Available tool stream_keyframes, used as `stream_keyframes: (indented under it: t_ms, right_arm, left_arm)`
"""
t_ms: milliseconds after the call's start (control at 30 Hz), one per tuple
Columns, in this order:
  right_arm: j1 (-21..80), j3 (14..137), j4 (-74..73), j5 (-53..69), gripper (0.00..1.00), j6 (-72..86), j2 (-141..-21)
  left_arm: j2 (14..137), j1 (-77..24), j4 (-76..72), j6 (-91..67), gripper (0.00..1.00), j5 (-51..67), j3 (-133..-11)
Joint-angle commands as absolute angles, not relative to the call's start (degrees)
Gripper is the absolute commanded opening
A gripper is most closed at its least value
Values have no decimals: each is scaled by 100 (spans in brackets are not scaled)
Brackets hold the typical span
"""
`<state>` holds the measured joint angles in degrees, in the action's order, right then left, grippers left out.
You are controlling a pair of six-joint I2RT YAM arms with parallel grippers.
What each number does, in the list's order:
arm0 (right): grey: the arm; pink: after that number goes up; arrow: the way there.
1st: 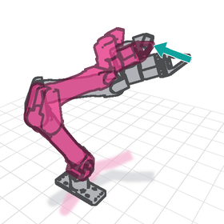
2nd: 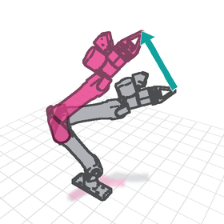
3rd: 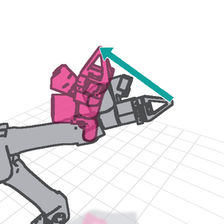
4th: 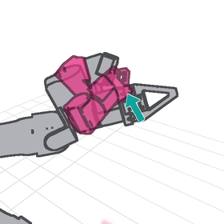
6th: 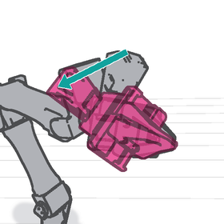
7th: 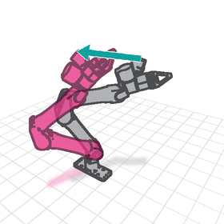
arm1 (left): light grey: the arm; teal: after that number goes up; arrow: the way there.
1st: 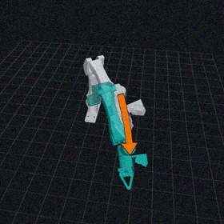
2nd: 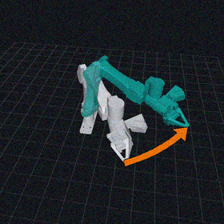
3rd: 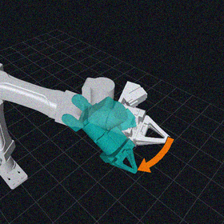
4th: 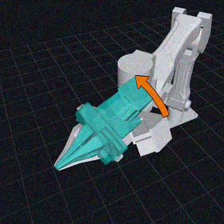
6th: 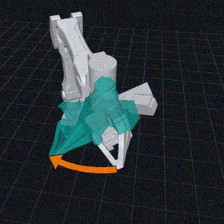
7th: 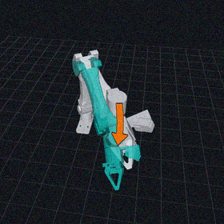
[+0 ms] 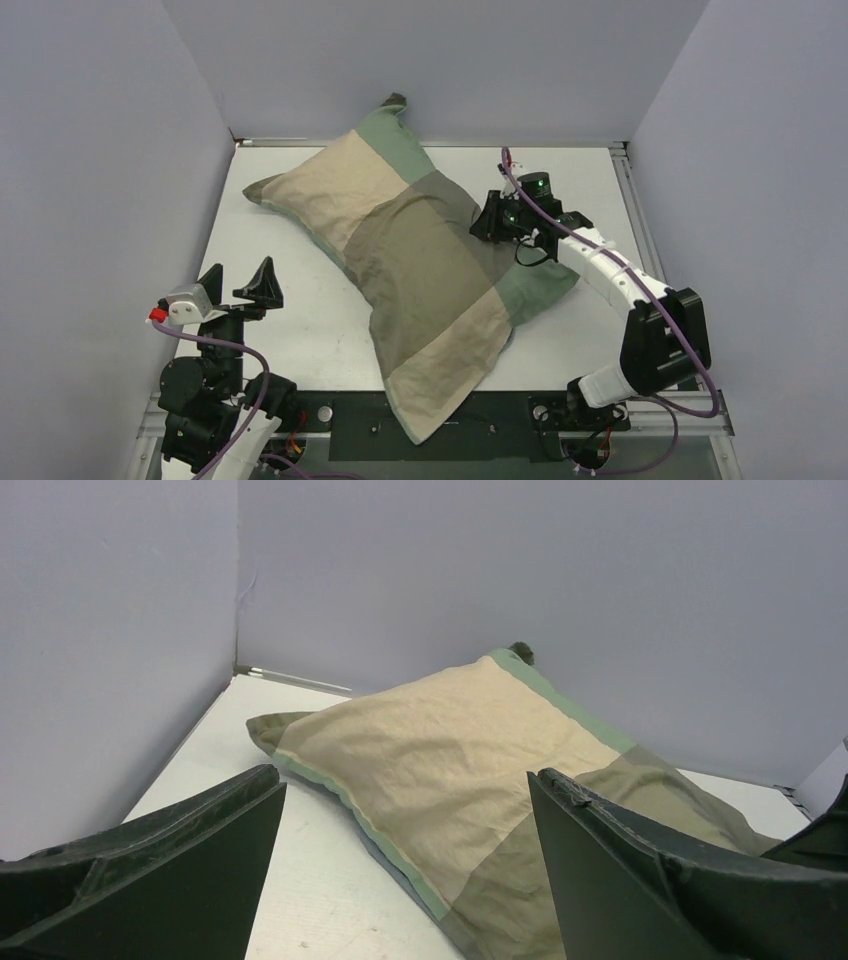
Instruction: Remove the pillowcase from the pillow
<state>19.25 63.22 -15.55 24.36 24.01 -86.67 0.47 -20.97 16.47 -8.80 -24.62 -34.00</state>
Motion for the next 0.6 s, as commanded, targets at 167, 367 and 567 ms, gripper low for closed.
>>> stream_keyframes:
  t_ms: [167,367,567]
  right_arm:
    - [2791,5363,-2019,2180,13,3238,-7214]
    - [2892,5186,-2246,2842,35,3043,-6957]
    - [2649,6075,-2873,2849,84,2369,-7053]
  left_arm:
    - [-220,-2120,1465,-914,96,-2316,-3428]
    - [-43,-2118,1480,-914,96,-2270,-3436]
    - [143,-2118,1509,-914,96,-2197,-3463]
